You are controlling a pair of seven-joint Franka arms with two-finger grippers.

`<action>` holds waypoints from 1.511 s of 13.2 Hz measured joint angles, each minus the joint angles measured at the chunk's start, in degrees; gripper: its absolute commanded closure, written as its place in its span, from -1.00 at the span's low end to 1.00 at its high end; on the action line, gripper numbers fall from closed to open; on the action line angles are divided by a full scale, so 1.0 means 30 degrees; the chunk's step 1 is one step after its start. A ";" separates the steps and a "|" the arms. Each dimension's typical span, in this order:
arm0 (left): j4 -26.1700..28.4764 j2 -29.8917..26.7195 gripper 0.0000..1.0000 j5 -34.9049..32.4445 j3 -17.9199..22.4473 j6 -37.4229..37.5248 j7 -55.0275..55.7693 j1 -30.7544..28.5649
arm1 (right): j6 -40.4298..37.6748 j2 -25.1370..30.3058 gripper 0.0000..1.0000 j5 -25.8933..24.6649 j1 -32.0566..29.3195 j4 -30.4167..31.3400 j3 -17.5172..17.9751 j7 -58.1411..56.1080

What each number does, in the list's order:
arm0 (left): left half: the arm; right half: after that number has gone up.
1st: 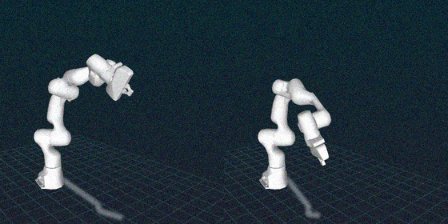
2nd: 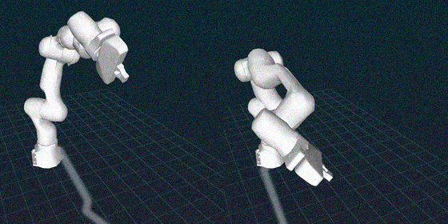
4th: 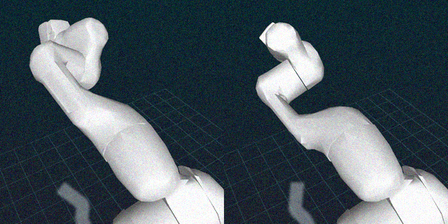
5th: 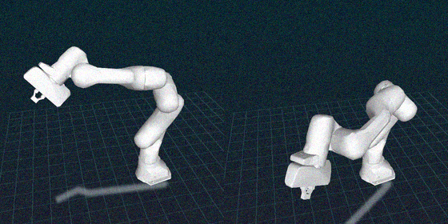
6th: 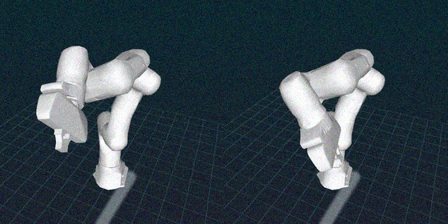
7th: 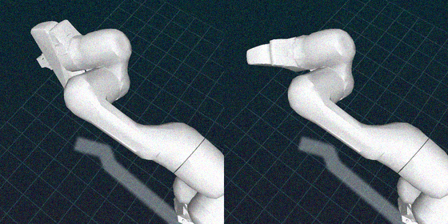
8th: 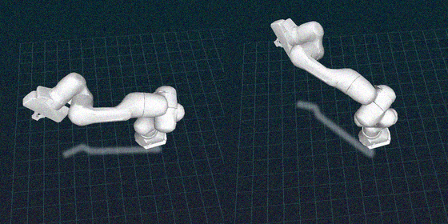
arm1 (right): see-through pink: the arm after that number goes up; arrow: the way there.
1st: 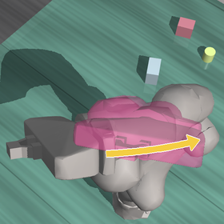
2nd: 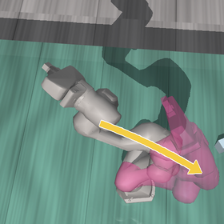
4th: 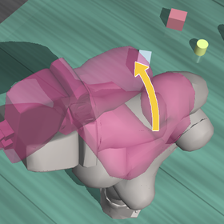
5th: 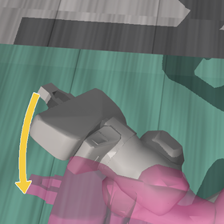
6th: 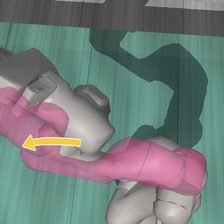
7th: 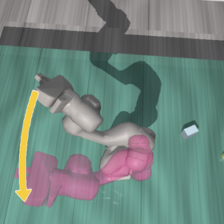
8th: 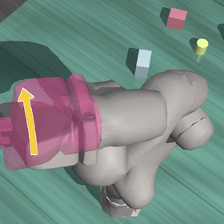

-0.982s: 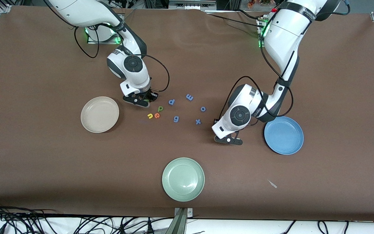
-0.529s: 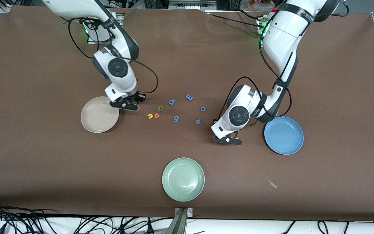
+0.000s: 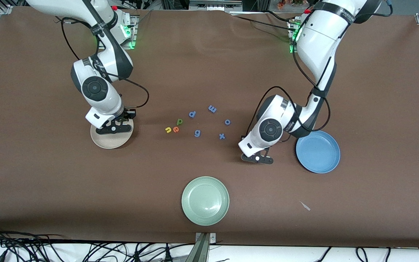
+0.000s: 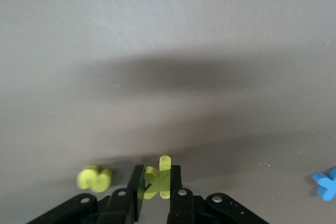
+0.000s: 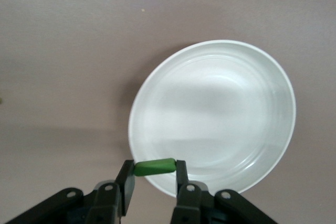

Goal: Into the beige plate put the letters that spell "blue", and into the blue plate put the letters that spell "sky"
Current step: 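Drop the bar in the white plate while the left gripper drops k in blue, then grasp the yellow u with the right gripper while the left gripper grasps yellow z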

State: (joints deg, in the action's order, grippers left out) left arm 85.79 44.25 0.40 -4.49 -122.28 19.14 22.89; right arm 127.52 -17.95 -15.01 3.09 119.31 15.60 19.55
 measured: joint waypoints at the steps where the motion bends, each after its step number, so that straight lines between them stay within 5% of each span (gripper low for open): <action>1: -0.0134 -0.0586 0.97 -0.0021 0.0171 0.0558 -0.0001 -0.0323 | 0.0090 -0.0061 -0.12 0.0000 -0.0002 0.0000 -0.0176 -0.0200; 6: 0.0125 -0.2043 0.97 -0.3236 0.0302 0.3019 -0.0952 -0.2930 | 0.0158 -0.0143 -0.19 0.0126 0.0024 -0.0006 -0.0177 0.0055; 9: 0.0757 -0.1856 0.94 -0.3331 0.0360 0.3073 -0.3503 -0.4459 | 0.0411 -0.0975 -0.19 0.0244 0.0096 -0.0661 0.1330 0.3534; 10: 0.0875 -0.1793 0.77 -0.3331 0.0364 0.3070 -0.4538 -0.5094 | 0.0445 -0.1535 -0.19 0.0244 0.0244 -0.1149 0.1871 0.4741; 11: 0.1027 -0.1692 0.01 -0.3331 0.0361 0.3052 -0.5384 -0.5672 | 0.0527 -0.2145 -0.19 0.0244 0.0421 -0.1658 0.2207 0.5662; 12: 0.1086 -0.1552 -0.99 -0.3331 0.0351 0.3000 -0.5853 -0.6064 | 0.0747 -0.2749 -0.20 0.0244 0.0556 -0.2119 0.2358 0.6394; 17: 0.0073 -0.1662 -1.00 -0.3330 -0.0948 0.2852 -0.5949 -0.5840 | 0.1746 -0.5760 -0.20 0.0220 0.1903 -0.4984 0.2595 1.2411; 20: -0.0232 -0.1809 -1.00 -0.3328 -0.1872 0.2863 -0.3390 -0.5483 | 0.2254 -0.6499 -0.22 -0.1759 0.2293 -0.5261 0.2599 1.6099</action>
State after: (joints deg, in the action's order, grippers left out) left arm 85.09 38.82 -9.58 -10.10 -113.69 8.97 6.44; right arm 134.28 -37.44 -20.29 9.97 103.52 23.40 67.84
